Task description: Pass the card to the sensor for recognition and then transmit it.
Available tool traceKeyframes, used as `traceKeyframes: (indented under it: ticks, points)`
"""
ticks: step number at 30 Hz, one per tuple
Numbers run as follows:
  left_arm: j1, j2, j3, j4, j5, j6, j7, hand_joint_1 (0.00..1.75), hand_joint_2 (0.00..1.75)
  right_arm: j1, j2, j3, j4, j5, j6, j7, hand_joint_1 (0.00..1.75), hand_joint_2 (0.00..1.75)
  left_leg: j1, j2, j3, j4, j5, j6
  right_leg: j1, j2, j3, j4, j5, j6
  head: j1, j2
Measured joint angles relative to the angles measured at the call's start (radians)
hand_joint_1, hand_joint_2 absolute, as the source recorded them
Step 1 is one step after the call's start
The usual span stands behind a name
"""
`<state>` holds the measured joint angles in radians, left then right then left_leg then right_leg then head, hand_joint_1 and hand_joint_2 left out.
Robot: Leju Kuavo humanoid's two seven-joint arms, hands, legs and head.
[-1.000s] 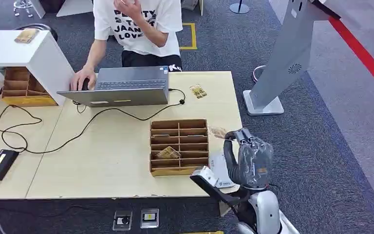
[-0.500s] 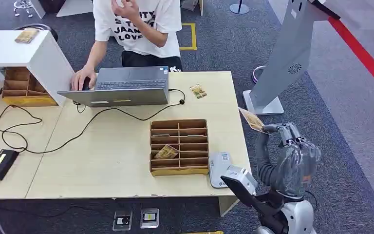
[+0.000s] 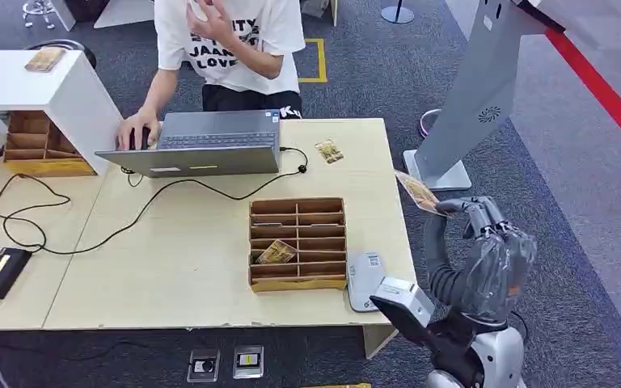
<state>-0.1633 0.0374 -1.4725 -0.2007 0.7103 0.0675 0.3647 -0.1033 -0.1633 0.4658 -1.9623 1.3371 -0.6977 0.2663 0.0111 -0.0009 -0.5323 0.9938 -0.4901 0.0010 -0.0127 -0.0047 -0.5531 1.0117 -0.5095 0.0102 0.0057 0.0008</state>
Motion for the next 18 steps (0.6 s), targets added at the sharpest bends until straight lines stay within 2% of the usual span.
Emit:
traceKeyframes:
  ticks: [9, 18]
  points:
    - [-0.003, 0.000, -0.007, 0.000, -0.031, -0.003, 0.000, 0.00, 0.00, -0.079, 0.016, 0.009, 0.001, -0.028, 0.001, -0.036, 1.75, 1.75, 0.000, 0.000, -0.001, 0.000, 0.000, 0.000, 0.000, 0.000, 0.000, 0.000, 0.000, 0.000, 0.000, 0.000]
    - [-0.022, -0.013, -0.009, 0.000, -0.092, -0.034, 0.010, 0.00, 0.00, -0.269, 0.075, 0.102, 0.082, -0.111, 0.006, -0.090, 1.75, 1.75, 0.000, 0.000, -0.001, 0.000, 0.001, 0.000, 0.000, 0.000, 0.000, 0.001, 0.000, 0.000, 0.000, 0.000]
